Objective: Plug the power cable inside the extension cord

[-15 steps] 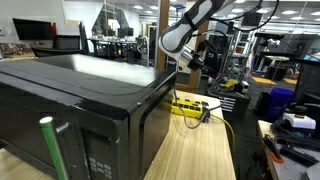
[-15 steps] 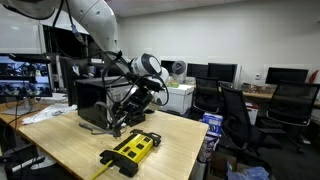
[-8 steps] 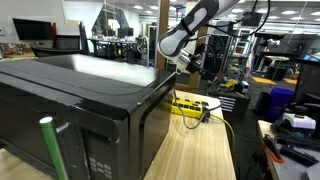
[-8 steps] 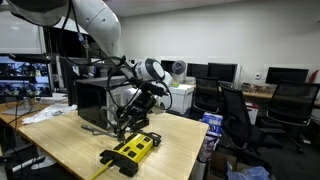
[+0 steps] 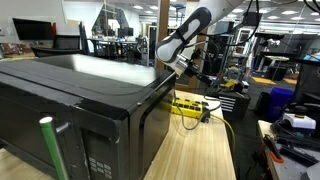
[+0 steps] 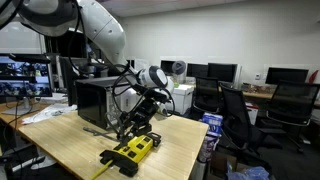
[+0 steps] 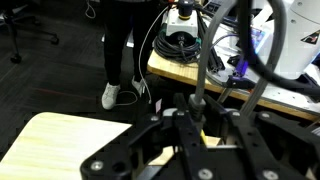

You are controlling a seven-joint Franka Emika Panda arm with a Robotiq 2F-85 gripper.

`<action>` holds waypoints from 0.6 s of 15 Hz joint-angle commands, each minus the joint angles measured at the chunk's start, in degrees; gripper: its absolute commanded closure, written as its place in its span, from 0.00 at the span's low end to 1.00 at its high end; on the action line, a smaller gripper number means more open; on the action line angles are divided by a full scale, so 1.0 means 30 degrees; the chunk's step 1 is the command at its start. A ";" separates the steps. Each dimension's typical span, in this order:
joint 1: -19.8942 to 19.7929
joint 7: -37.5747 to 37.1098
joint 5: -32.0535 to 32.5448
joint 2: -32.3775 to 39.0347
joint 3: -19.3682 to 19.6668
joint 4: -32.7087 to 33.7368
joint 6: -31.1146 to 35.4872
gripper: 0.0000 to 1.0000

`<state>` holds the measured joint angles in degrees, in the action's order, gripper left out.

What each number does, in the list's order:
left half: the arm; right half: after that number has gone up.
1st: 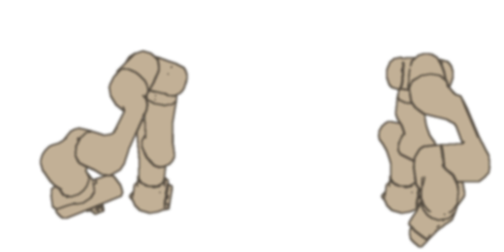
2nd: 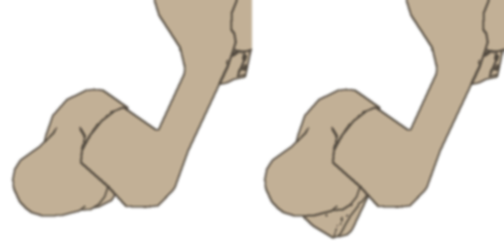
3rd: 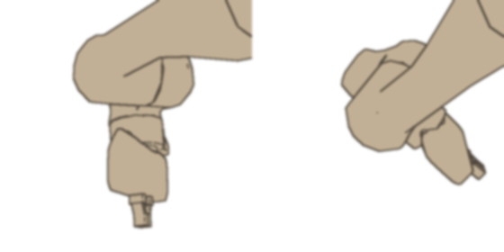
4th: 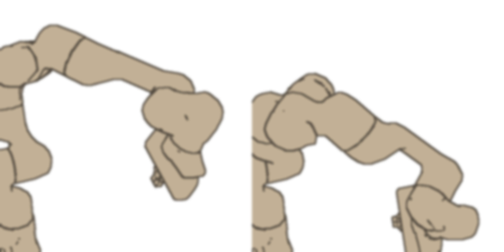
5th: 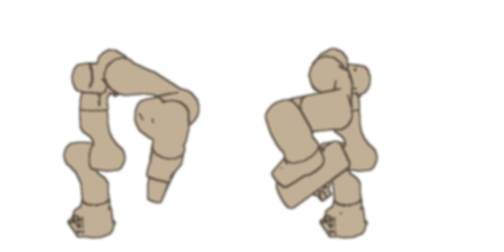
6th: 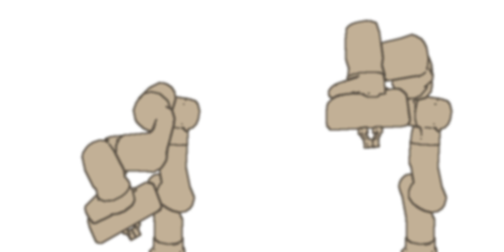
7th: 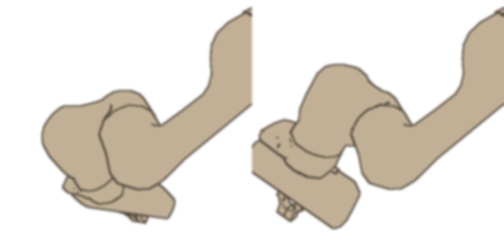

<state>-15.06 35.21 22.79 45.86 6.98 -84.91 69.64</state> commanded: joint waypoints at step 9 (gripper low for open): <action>-0.0390 0.0214 0.0064 0.2565 -0.0361 0.3491 -0.1872 0.95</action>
<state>-15.27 35.22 22.82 51.70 6.79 -77.55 66.66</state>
